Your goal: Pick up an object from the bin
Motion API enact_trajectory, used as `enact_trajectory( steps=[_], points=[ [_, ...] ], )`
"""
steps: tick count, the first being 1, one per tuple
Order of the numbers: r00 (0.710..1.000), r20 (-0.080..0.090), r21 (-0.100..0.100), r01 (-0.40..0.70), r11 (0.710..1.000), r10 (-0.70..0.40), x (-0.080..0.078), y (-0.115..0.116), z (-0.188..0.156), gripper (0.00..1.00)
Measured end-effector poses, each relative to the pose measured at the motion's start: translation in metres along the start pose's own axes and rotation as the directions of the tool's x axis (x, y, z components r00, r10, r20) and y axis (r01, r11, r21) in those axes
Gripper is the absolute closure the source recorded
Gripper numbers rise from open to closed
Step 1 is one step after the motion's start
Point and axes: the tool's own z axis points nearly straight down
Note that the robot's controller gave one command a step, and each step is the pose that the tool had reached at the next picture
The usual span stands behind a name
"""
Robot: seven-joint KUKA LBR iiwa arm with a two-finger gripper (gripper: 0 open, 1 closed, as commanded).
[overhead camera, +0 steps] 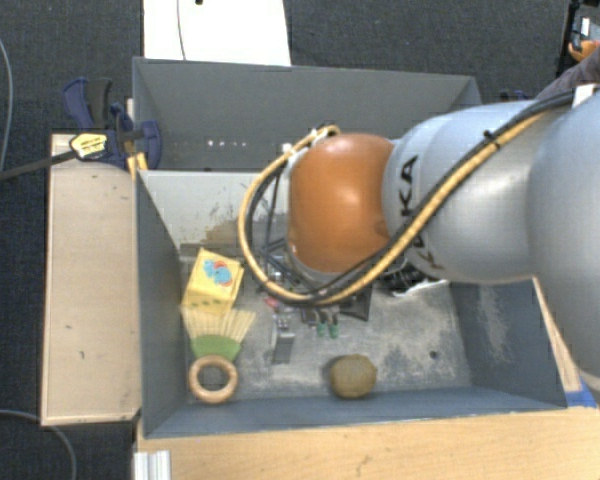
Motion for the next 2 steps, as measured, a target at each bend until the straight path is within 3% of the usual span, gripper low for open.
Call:
enact_trajectory(
  steps=[2],
  points=[
    [0.998,0.011,-0.005,-0.056,0.998,0.056,0.000,-0.013,0.006,0.00]
  ],
)
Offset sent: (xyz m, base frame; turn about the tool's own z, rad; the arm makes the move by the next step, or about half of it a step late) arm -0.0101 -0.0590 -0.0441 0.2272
